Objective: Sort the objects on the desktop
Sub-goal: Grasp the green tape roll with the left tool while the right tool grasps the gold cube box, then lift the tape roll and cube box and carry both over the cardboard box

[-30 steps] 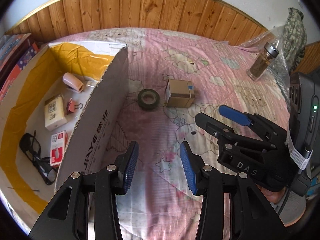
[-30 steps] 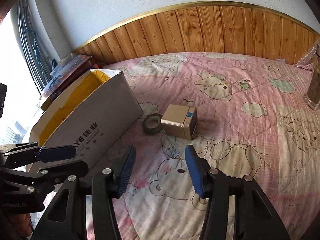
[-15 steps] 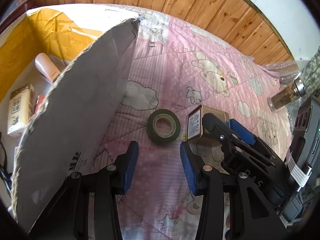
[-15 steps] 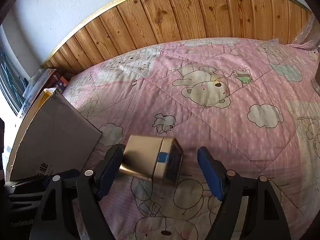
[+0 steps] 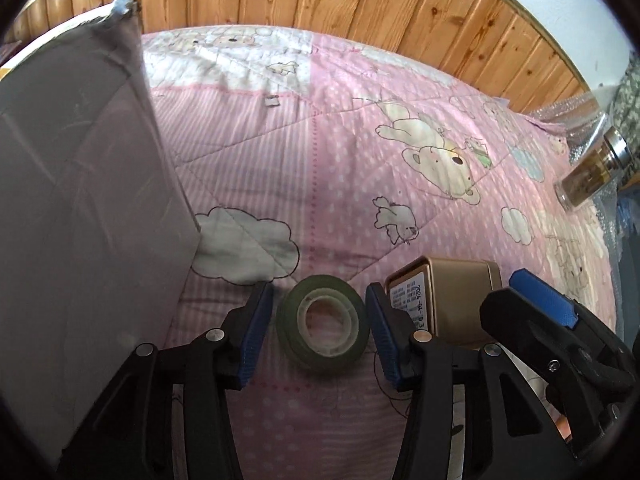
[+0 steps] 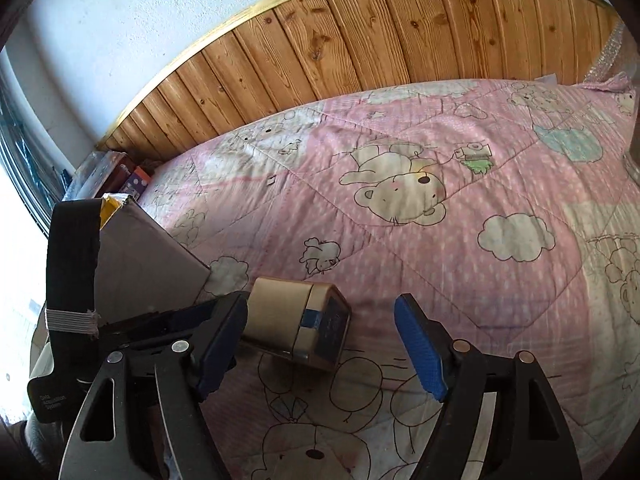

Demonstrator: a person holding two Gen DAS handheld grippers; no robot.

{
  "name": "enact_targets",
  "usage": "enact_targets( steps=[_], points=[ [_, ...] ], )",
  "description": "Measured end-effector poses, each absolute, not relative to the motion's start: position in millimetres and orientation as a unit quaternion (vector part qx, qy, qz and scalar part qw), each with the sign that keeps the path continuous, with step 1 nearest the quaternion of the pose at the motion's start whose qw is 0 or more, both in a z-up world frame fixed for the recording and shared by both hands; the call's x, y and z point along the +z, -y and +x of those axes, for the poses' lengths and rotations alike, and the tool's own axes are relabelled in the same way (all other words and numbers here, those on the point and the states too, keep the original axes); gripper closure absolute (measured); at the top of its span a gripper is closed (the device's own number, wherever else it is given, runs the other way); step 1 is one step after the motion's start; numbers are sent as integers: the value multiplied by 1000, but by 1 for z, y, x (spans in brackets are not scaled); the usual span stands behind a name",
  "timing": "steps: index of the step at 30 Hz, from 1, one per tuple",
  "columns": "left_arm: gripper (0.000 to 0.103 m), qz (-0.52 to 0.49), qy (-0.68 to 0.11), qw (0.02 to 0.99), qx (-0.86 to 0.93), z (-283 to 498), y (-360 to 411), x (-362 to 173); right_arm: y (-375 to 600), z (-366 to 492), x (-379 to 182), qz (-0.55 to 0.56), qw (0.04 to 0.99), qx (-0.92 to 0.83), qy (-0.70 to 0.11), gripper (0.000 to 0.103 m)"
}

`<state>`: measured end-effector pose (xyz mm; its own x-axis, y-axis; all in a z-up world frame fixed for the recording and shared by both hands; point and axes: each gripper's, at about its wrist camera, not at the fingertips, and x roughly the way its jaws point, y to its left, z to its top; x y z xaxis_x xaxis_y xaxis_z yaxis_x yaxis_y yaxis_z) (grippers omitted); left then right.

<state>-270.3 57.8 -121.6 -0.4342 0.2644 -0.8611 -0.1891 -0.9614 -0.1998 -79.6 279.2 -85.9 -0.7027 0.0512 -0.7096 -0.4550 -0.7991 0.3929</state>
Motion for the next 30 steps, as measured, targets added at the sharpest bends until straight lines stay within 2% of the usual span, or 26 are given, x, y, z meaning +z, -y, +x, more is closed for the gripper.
enact_targets(
  steps=[2, 5, 8, 12, 13, 14, 15, 17, 22, 26, 27, 30],
  points=[
    [57, -514, 30, 140, 846, -269, -58, -120, -283, -80, -89, -358, 142, 874, -295, 26],
    [86, -515, 29, 135, 846, -261, -52, -115, -282, -87, -89, -366, 135, 874, -289, 26],
    [86, -529, 35, 132, 838, -244, -46, -115, -274, -92, -86, -367, 124, 879, -279, 26],
    [83, -533, 36, 124, 836, -232, -37, -118, -256, -109, -87, -383, 128, 885, -231, 26],
    [74, -533, 40, 125, 836, -233, -37, -117, -252, -114, -91, -395, 134, 884, -212, 26],
    [71, -533, 45, 127, 835, -233, -36, -117, -249, -119, -95, -410, 138, 882, -188, 31],
    [68, -536, 41, 128, 834, -233, -39, -117, -247, -121, -98, -419, 137, 882, -167, 41],
    [57, -536, 40, 140, 832, -233, -45, -118, -250, -115, -97, -424, 149, 879, -159, 51],
    [40, -533, 14, 147, 833, -236, -62, -121, -271, -79, -92, -416, 177, 873, -180, 51],
    [44, -514, -36, 131, 847, -232, -76, -123, -276, -51, -97, -415, 188, 865, -212, 51],
    [52, -507, -55, 124, 851, -230, -79, -124, -275, -45, -99, -413, 189, 864, -216, 51],
    [54, -502, -61, 122, 854, -227, -76, -123, -269, -36, -102, -413, 192, 862, -223, 51]
  ],
)
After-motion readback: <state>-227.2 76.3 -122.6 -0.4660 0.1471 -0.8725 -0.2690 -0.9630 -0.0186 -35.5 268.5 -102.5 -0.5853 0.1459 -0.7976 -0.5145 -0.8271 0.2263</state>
